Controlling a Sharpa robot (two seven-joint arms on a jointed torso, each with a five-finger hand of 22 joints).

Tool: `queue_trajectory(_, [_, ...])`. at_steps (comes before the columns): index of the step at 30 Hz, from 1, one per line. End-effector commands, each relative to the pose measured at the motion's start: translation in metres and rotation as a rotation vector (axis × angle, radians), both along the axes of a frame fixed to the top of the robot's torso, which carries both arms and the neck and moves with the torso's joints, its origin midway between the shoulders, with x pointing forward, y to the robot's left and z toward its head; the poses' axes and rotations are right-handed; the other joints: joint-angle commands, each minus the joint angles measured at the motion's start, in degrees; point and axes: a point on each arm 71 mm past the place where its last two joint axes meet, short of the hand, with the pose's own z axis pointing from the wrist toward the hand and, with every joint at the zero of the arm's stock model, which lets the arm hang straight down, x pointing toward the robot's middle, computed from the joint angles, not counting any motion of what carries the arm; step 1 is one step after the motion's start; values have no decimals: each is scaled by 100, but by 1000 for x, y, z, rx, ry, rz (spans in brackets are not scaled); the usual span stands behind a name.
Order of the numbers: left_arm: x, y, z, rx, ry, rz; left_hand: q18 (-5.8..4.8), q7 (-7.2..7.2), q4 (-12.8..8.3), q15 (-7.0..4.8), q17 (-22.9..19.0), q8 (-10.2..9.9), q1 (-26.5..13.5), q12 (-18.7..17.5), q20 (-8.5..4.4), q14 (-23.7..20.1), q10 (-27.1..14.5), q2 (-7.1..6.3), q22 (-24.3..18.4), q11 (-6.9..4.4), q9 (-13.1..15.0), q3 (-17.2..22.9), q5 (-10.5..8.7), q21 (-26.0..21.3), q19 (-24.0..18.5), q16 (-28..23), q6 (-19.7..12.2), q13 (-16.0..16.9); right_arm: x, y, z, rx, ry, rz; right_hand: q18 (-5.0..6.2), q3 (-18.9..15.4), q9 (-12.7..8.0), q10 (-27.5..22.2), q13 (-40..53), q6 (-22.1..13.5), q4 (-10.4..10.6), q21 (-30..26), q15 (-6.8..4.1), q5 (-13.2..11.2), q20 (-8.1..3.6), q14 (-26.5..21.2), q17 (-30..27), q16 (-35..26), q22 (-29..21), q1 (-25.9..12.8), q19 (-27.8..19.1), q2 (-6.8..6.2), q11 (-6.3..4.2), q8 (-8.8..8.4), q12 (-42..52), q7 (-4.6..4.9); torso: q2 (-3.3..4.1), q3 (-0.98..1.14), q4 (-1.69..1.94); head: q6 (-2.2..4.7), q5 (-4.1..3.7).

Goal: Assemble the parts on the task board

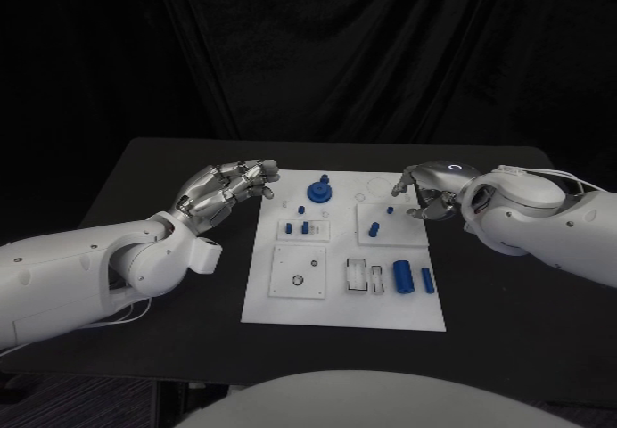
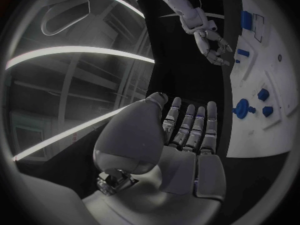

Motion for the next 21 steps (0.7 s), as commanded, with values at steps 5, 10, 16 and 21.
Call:
queue_trajectory(5, [-6, 3, 15, -209, -132, 17, -1, -70, -104, 40, -253, -75, 44, -24, 58, -217, -224, 58, -123, -150, -333, -158, 197, -189, -35, -210, -881, -273, -3, 5, -3, -50, -82, 10, 42, -209, 62, -291, -109, -325, 79, -59, 51, -75, 46, -70, -79, 78, 173, -20, -33, -75, 85, -19, 29, -68, 178, -203, 227, 0, -271])
queue_trajectory(10, [-8, 3, 14, -217, -127, 11, -6, -320, -257, 36, -570, -118, 30, -409, 61, -670, -622, 157, -413, -237, -678, -412, 237, -684, -294, -698, -1818, -691, -4, 9, -2, -20, -116, 23, 18, -263, 100, -160, -159, -411, 143, 76, 95, -54, 86, 22, -43, 181, 208, -6, 93, -71, 120, 9, 161, -57, 257, -246, 225, 0, -335])
queue_trajectory(16, [-10, 4, 11, -216, -122, 12, 39, -300, -410, -18, -637, -113, 17, -432, 51, -888, -709, 233, -687, -249, -771, -605, 289, -1136, -505, -937, -1837, -883, -2, 11, -3, 14, -123, 29, -13, -230, 225, 213, -314, -193, 248, 292, 124, -71, 124, 164, 0, 328, 262, -84, 303, -40, 85, 154, 312, 32, 270, -231, 236, 0, -363])
queue_trajectory(21, [-12, 5, 10, -199, -132, 15, 96, -314, -497, -188, -693, -117, -54, -550, -63, -1237, -893, 286, -1425, -306, -843, -823, 338, -2070, -993, -1378, -1868, -1001, -2, 11, -4, 34, -131, 30, -52, -60, 399, 827, -616, 151, 336, 554, 154, -8, 148, 346, 86, 521, 330, -214, 551, -23, 46, 334, 327, 130, 246, -233, 217, 0, -340])
